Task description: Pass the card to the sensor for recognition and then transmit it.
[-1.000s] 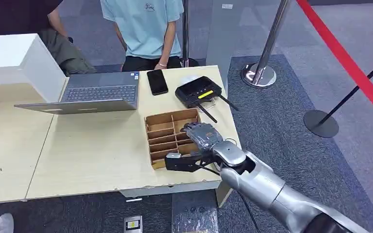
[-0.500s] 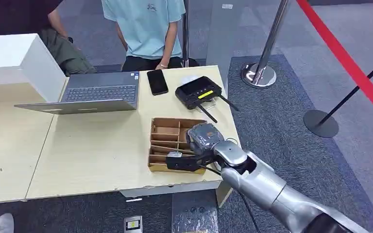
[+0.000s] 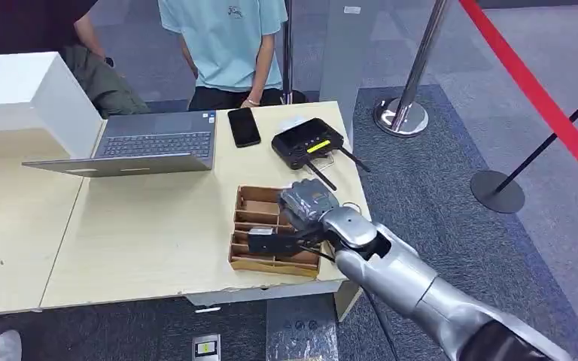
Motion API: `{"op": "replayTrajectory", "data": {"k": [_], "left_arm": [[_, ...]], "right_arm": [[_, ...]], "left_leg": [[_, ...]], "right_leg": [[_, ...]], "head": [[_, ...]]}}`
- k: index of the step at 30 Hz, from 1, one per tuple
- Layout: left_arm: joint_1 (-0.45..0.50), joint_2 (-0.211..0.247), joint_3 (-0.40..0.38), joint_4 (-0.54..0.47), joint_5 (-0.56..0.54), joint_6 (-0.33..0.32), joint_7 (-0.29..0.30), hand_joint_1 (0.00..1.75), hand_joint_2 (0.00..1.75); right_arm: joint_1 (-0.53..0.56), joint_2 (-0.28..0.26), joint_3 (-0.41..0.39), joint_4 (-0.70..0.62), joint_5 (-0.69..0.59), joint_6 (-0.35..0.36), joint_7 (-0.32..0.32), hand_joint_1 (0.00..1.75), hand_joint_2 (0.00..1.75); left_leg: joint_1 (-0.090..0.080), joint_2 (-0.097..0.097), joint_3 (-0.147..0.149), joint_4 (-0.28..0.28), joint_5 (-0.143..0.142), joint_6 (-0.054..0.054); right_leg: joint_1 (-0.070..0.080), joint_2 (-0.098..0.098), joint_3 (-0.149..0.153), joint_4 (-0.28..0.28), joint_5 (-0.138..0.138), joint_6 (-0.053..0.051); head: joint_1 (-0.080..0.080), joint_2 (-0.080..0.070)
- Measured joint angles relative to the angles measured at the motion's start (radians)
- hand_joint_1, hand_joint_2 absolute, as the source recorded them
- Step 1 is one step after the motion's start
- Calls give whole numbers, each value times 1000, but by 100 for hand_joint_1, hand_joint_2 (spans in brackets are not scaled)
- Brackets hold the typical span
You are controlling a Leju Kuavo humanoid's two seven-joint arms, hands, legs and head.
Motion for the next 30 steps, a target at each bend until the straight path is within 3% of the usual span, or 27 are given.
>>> {"op": "replayTrajectory", "data": {"k": [5,6,7,10,11,13,15,18,30], "left_arm": [[-1,0,0,0,0,0,0,0,175],[-1,0,0,0,1,0,0,0,175],[-1,0,0,0,2,0,0,0,175],[0,0,0,0,10,0,0,0,175],[1,0,0,0,11,0,0,0,175],[1,0,0,0,16,0,0,0,175],[2,1,0,0,18,0,0,0,175],[3,1,0,0,20,0,-2,0,175],[3,2,0,0,22,0,-7,0,175]], "right_arm": [[-27,24,6,8,-2,-2,-4,175,175],[-29,27,6,10,-2,-2,-5,164,175],[-31,29,6,10,-3,-2,-8,164,175],[-36,31,6,10,-6,-1,-8,86,175],[-36,30,6,9,-6,2,-8,49,175],[-35,27,6,9,-9,15,1,40,175],[-32,21,6,9,-10,28,5,16,175],[-18,10,7,9,-11,35,10,5,175],[34,-51,5,3,-17,51,37,10,175]], "left_leg": [[0,0,0,0,0,0],[0,0,0,0,0,0],[0,0,0,0,0,0],[0,0,0,0,0,0],[0,0,0,0,0,0],[0,0,0,0,0,0],[0,0,0,0,0,0],[0,0,0,0,0,0],[0,0,0,0,0,0]], "right_leg": [[0,0,0,0,0,0],[0,0,0,0,0,0],[0,0,0,0,0,0],[0,0,0,0,0,0],[0,0,0,0,0,0],[0,0,0,-1,0,0],[0,0,0,-1,0,0],[0,0,0,-1,0,0],[0,0,0,-1,0,0]], "head": [[0,0],[0,0],[0,0],[0,0],[0,0],[0,0],[0,0],[0,0],[0,0]]}}
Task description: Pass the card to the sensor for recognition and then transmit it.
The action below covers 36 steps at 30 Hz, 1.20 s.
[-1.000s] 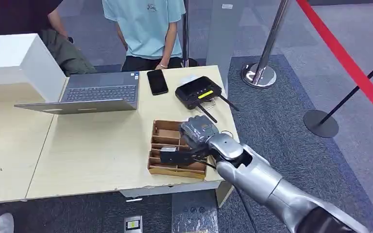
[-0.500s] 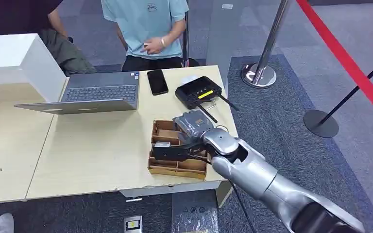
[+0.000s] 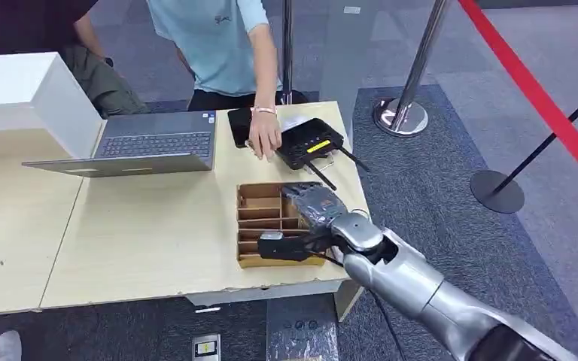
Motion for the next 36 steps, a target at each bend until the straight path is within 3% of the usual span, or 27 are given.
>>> {"op": "replayTrajectory", "data": {"k": [12,23,36], "left_arm": [[1,1,0,0,6,0,-2,0,175],[2,2,0,0,8,0,-4,0,175],[3,3,0,0,15,0,-4,0,175]], "right_arm": [[2,-53,-29,-73,-7,9,27,9,175],[-2,-81,-58,-122,-7,8,36,21,175],[14,-85,-58,-122,-10,7,36,52,175]], "left_leg": [[0,0,0,0,0,0],[0,0,0,0,0,0],[0,0,0,0,0,0]], "right_leg": [[0,0,0,0,0,0],[0,0,0,0,0,0],[0,0,0,0,0,0]], "head": [[0,0],[0,0],[0,0]]}}
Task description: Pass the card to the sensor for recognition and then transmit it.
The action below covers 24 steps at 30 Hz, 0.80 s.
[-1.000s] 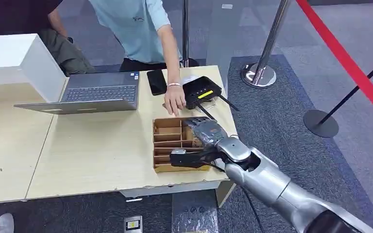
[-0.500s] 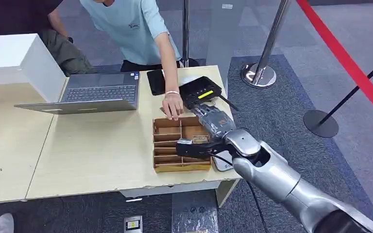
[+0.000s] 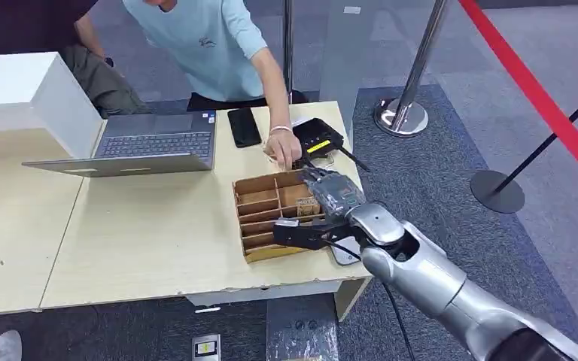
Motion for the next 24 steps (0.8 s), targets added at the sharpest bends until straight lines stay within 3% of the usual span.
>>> {"op": "replayTrajectory", "data": {"k": [5,7,9,12,17,24], "left_arm": [[1,0,0,0,1,0,0,0,175],[1,0,0,0,2,0,0,0,175],[1,0,0,0,2,0,-1,0,175],[1,0,0,0,2,0,-1,0,175],[1,0,0,0,5,0,-1,0,175],[2,1,1,0,7,0,-1,0,175]], "right_arm": [[1,-4,0,0,0,0,0,45,175],[3,-5,0,0,0,0,0,59,175],[6,-5,0,0,0,0,0,61,175],[9,-4,0,0,-2,-2,0,47,175],[9,-3,0,0,-7,-9,-2,65,175],[9,1,1,5,-13,-14,-12,61,175]], "left_leg": [[0,0,0,0,0,0],[0,0,0,0,0,0],[0,0,0,0,0,0],[0,0,0,0,0,0],[0,0,0,0,0,0],[0,0,0,0,0,0]], "right_leg": [[0,0,0,0,0,0],[0,0,0,0,0,0],[0,0,0,0,0,0],[0,0,0,0,0,0],[0,0,0,0,0,0],[0,0,1,0,0,0]], "head": [[0,0],[0,0],[0,0],[0,0],[0,0],[0,0]]}}
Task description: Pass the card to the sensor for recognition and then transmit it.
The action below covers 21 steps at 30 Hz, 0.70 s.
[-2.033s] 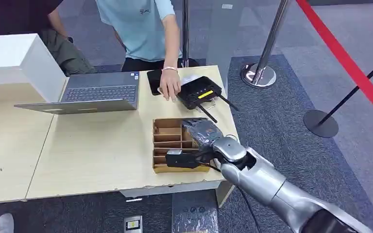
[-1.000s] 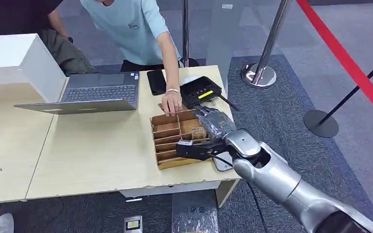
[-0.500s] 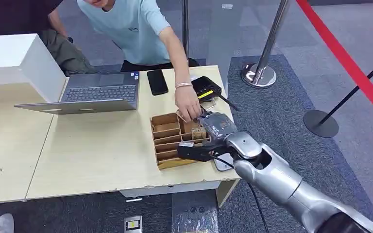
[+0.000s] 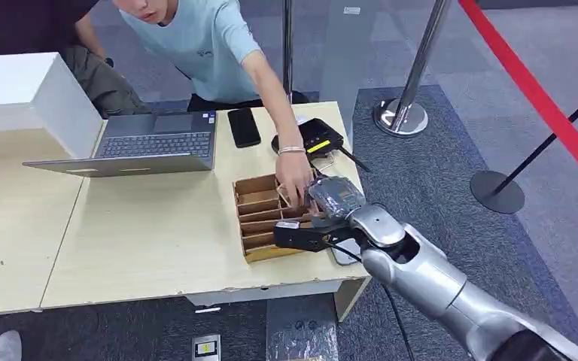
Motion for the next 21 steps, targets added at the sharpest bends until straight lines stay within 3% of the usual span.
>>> {"op": "replayTrajectory", "data": {"k": [21], "left_arm": [[0,0,0,0,-2,0,0,0,175]], "right_arm": [[8,4,1,12,-3,-5,-5,68,175]], "left_leg": [[0,0,0,0,0,0]], "right_leg": [[0,0,0,0,0,0]], "head": [[0,0]]}}
